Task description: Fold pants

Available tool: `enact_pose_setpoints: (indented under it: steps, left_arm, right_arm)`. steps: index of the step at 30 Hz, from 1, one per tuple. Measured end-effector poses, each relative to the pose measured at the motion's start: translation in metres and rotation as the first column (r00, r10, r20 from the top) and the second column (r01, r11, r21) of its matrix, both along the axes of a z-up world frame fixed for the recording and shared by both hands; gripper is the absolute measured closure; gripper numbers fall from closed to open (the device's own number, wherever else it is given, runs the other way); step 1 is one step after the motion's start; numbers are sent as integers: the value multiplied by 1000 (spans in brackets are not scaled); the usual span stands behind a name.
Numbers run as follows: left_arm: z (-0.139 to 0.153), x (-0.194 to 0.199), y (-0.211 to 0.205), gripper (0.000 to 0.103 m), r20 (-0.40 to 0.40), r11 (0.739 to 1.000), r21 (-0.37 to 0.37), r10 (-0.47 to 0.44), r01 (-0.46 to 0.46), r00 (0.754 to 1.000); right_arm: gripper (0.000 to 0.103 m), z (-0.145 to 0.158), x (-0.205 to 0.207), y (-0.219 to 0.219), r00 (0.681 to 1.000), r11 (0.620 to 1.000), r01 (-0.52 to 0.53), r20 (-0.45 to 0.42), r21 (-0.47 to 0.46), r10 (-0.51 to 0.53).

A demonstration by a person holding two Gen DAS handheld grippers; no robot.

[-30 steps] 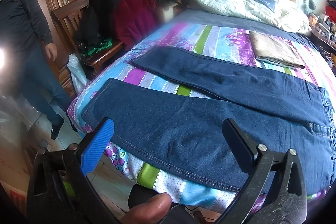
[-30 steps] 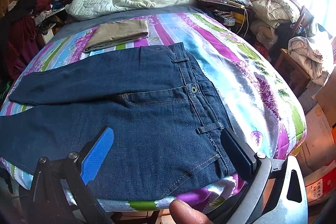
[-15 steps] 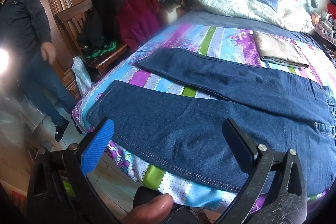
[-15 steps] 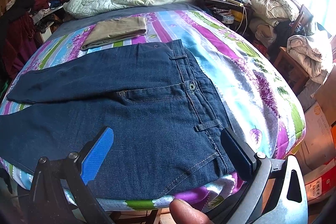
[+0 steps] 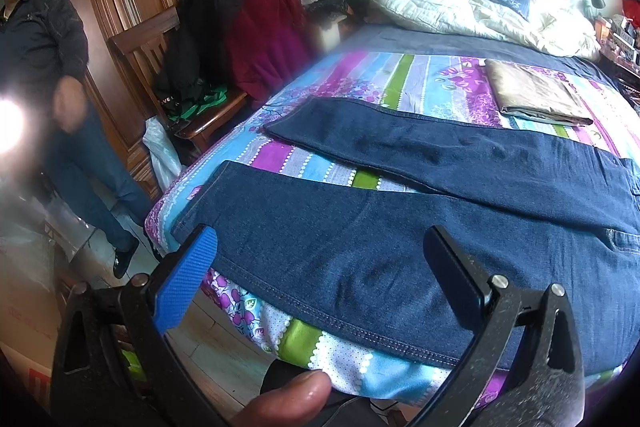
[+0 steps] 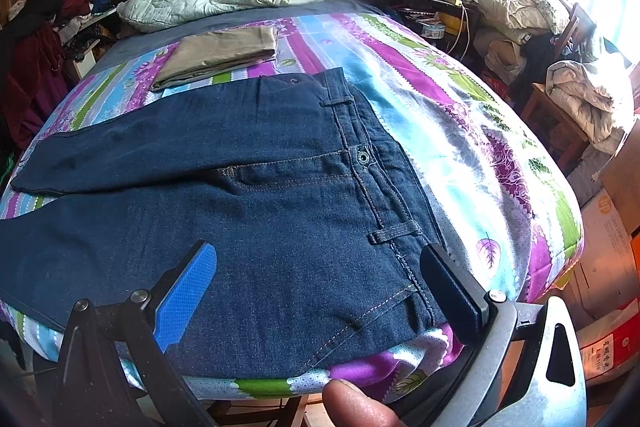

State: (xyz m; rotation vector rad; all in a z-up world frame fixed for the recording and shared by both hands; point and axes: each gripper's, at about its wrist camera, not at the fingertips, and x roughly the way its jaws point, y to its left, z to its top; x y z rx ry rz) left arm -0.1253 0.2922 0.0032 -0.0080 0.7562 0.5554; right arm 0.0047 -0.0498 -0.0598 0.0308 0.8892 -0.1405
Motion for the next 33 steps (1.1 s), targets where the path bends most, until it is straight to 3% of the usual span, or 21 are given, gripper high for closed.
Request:
enact_pose_setpoints:
  steps: [22, 25, 28, 33]
  left_arm:
    - [-8, 4, 3, 0, -18, 999, 24, 23, -22, 1000]
    - [-19, 8, 9, 0, -50, 999, -46, 1, -3, 999]
    - [-41, 10, 28, 1, -97, 977, -211, -1, -19, 995]
    - [-68, 0, 34, 1, -56, 952, -307, -15, -3, 998]
  right_arm:
    - [0, -10, 10, -6, 1000, 1000, 13, -26, 2, -13]
    - [0, -16, 11, -9, 996, 992, -71, -38, 101, 75]
    - [0, -31, 15, -10, 981, 974, -136, -112, 178, 158]
    - [0, -53, 17, -9, 981, 981, -116, -136, 158, 138]
